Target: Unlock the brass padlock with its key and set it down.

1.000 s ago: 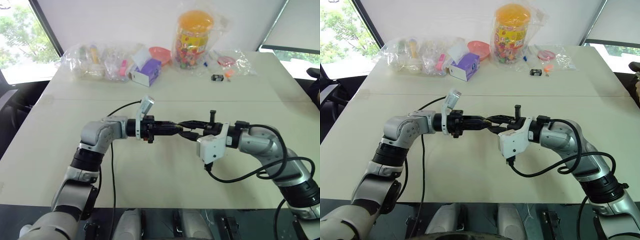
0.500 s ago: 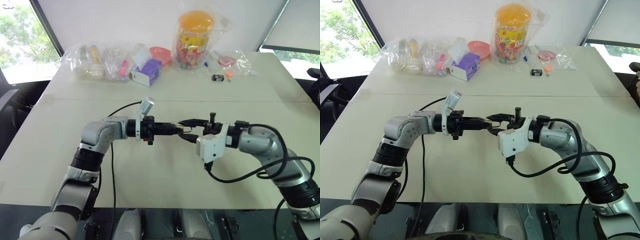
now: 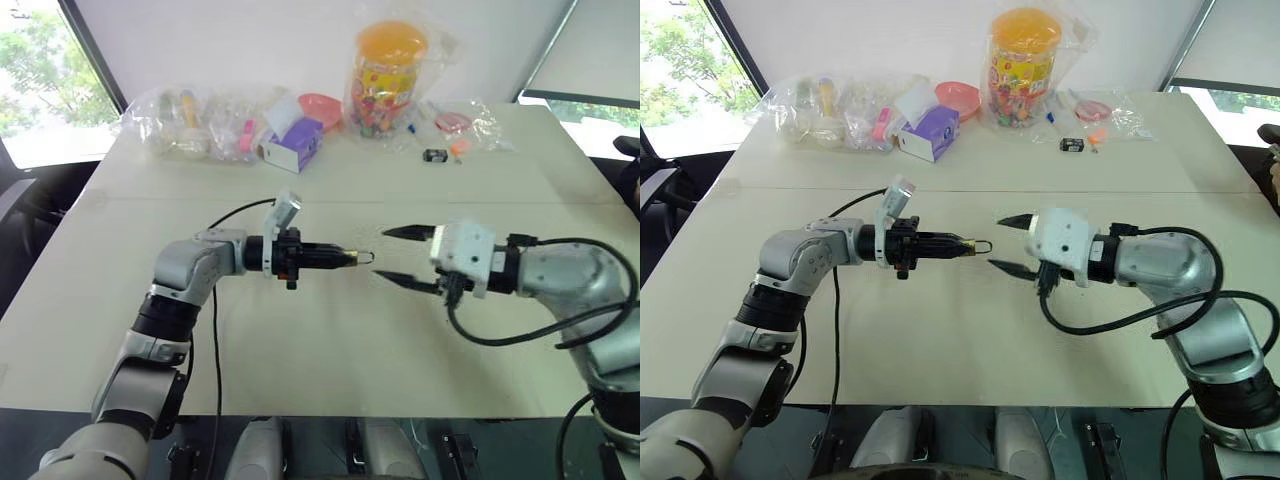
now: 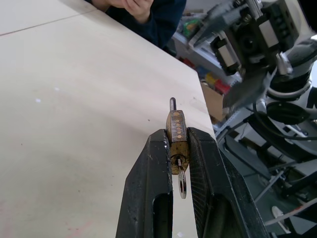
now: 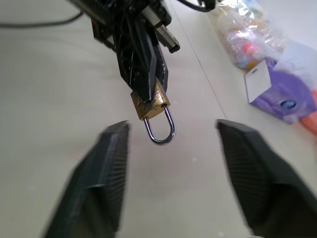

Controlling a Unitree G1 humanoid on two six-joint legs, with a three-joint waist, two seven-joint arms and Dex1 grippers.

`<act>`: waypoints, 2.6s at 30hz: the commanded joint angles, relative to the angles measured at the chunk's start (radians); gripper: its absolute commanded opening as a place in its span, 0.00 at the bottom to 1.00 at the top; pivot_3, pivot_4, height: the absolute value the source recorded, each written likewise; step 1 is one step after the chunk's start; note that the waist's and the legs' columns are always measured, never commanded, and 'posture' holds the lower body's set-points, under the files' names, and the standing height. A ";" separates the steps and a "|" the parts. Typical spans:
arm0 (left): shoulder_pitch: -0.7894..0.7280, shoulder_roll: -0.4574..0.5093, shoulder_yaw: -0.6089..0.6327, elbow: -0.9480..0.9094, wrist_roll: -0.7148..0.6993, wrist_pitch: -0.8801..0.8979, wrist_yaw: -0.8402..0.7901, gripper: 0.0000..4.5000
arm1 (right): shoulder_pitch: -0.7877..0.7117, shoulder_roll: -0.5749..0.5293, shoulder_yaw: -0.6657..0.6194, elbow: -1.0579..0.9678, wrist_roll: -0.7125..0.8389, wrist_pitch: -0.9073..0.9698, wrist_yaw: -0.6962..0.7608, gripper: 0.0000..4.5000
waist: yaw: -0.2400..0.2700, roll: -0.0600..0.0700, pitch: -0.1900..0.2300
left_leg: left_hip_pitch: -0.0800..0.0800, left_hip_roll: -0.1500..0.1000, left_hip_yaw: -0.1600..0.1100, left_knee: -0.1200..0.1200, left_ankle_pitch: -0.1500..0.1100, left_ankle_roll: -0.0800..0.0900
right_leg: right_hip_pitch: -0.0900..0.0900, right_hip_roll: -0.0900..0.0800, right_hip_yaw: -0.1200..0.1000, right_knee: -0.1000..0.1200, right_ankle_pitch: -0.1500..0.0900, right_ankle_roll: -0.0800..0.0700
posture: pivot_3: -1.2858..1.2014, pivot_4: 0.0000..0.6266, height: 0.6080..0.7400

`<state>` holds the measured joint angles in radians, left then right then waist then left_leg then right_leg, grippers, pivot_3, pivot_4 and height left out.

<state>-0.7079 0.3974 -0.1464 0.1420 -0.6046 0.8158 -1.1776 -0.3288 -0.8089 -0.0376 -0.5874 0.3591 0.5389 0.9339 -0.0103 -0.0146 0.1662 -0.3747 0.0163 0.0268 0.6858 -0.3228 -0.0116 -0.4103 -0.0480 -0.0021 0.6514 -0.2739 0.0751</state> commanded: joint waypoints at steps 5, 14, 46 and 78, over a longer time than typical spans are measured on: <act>-0.029 -0.001 0.003 -0.021 0.001 -0.013 -0.020 0.00 | -0.045 0.071 0.001 -0.034 0.047 0.080 -0.116 0.01 | 0.000 0.000 0.000 | 0.000 0.000 0.000 0.000 0.000 0.000 | 0.000 0.001 0.000 0.000 0.000 0.000 | 0.52 0.24 1.00; -0.029 0.002 0.005 -0.061 -0.020 0.012 -0.037 0.00 | -0.032 0.119 0.075 0.021 0.021 0.073 -0.161 0.01 | 0.000 0.000 0.000 | -0.001 0.000 0.000 0.000 0.000 0.000 | 0.000 0.001 0.000 0.000 0.000 0.000 | 0.52 0.24 1.00; -0.008 -0.125 -0.034 0.084 0.100 -0.084 0.135 0.00 | 0.326 -0.058 -0.007 -0.040 -0.114 -0.044 -0.118 0.01 | 0.016 0.000 0.000 | -0.001 -0.001 0.000 0.000 0.000 0.001 | 0.000 0.002 0.000 -0.001 0.000 0.000 | 0.52 0.24 1.00; 0.068 0.106 -0.053 -0.035 0.237 -0.269 -0.047 0.98 | 0.337 -0.139 -0.150 -0.117 -0.079 0.078 -0.133 0.00 | 0.020 -0.001 0.000 | 0.000 -0.001 -0.001 -0.001 0.000 0.000 | 0.001 0.002 0.000 -0.002 0.000 0.000 | 0.52 0.24 1.00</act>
<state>-0.6337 0.4903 -0.2343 0.1677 -0.3458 0.5635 -1.2120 0.0131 -0.9342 -0.1446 -0.6974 0.2631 0.6323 0.7838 0.0098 -0.0152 0.1658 -0.3748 0.0154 0.0258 0.6845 -0.3231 -0.0111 -0.4093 -0.0463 -0.0020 0.6488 -0.2740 0.0749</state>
